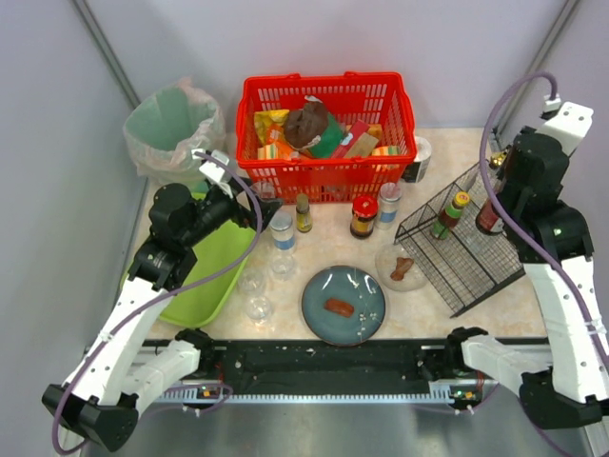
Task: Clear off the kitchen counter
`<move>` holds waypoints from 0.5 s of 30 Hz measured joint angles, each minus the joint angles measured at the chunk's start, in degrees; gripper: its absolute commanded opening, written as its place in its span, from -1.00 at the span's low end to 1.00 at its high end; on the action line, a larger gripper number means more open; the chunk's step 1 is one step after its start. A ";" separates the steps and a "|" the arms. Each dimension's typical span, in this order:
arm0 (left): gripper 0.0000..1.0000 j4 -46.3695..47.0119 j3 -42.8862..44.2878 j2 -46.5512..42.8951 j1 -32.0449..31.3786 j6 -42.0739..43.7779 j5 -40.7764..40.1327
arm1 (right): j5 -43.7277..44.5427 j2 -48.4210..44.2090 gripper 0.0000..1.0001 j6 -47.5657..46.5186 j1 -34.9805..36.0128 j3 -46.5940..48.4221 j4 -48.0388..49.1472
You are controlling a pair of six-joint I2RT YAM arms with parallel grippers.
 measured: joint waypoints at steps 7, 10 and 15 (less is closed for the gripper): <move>0.97 -0.70 0.00 0.15 0.00 0.00 -1.25 | -5.62 -0.66 -1.00 0.46 -9.77 -0.48 -0.44; 0.97 -0.70 0.00 0.15 0.00 0.00 -1.49 | -6.80 -1.33 -1.00 0.48 -10.34 -0.50 -0.44; 0.97 -0.70 0.00 0.15 0.00 -0.02 -1.70 | -7.61 -2.58 -1.00 0.63 -10.43 -1.29 -0.42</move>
